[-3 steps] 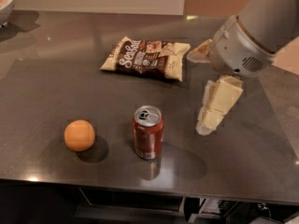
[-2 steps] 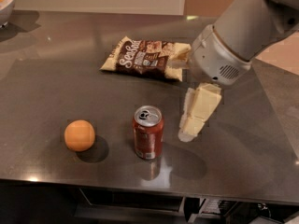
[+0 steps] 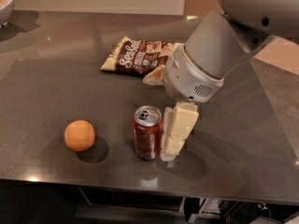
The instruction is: Move coke can near brown chip bag
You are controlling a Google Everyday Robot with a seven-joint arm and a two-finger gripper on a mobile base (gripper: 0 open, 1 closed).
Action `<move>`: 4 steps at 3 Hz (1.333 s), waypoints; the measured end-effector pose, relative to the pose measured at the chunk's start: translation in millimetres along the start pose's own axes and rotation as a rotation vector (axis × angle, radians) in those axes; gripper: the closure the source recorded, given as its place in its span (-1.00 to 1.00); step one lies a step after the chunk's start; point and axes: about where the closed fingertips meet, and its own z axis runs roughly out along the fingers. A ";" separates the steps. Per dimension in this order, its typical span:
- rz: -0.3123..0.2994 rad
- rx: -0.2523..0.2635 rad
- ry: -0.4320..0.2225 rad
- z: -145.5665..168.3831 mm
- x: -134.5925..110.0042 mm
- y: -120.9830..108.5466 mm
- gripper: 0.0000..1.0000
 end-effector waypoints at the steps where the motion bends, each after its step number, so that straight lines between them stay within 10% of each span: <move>1: -0.038 -0.030 0.006 16.6 -8.3 10.2 -1.00; 4: -0.033 -0.021 0.031 21.7 -5.7 6.1 0.28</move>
Offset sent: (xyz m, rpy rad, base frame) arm -0.0207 0.0255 -0.0303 -0.0495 -0.0069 0.0848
